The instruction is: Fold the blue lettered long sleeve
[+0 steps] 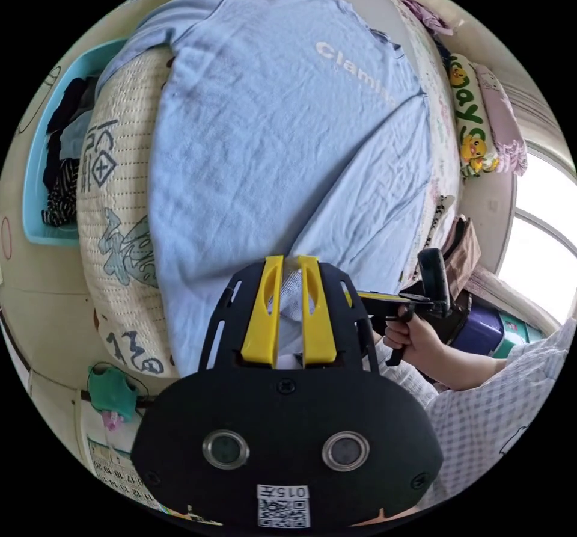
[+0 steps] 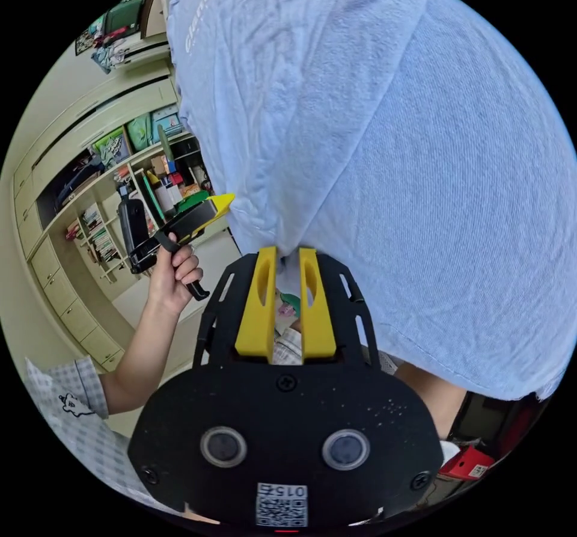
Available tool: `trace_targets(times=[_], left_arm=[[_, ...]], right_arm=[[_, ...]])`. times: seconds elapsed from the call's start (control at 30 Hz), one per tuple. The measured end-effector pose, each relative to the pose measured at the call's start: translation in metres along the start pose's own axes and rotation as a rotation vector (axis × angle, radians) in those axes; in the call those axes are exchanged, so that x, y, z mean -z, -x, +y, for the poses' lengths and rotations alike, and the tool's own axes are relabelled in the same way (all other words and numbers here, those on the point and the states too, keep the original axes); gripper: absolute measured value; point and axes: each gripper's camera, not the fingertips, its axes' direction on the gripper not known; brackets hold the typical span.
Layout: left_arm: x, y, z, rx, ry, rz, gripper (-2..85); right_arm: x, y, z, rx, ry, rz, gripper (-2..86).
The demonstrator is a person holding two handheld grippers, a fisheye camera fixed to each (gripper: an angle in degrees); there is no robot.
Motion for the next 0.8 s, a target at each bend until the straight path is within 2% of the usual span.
trace_targets(times=[0.13,0.27,0.37,0.47,0.53,0.6,0.67,0.8], left_arm=[[-0.006,0.008,0.006,-0.109,0.006,0.005,1.6],[-0.025,0.021,0.015,-0.19,0.032,-0.066,0.3],[-0.044,0.035,0.019,-0.236,0.038,-0.093,0.3],[-0.048,0.06,0.023,-0.211,0.052,-0.015,0.7],[-0.04,0.088,0.029,-0.156,0.016,0.078,1.1],[-0.014,0.148,0.043,-0.023,-0.122,0.233,3.2],[0.006,0.202,0.053,0.091,-0.232,0.305,6.8],[0.03,0.326,0.066,0.351,-0.42,0.338,8.5]], right_arm=[[0.048,0.046,0.022,-0.016,-0.08,0.054,3.1],[0.078,0.107,0.035,-0.002,-0.087,0.289,2.4],[0.093,0.135,0.034,-0.071,-0.087,0.316,2.9],[0.118,0.167,0.038,-0.113,-0.065,0.307,2.9],[0.134,0.188,0.041,-0.14,-0.045,0.329,2.4],[0.152,0.216,0.045,-0.138,-0.053,0.391,2.1],[0.175,0.259,0.041,-0.119,-0.08,0.45,1.8],[0.189,0.34,0.008,0.031,-0.128,0.562,1.9]])
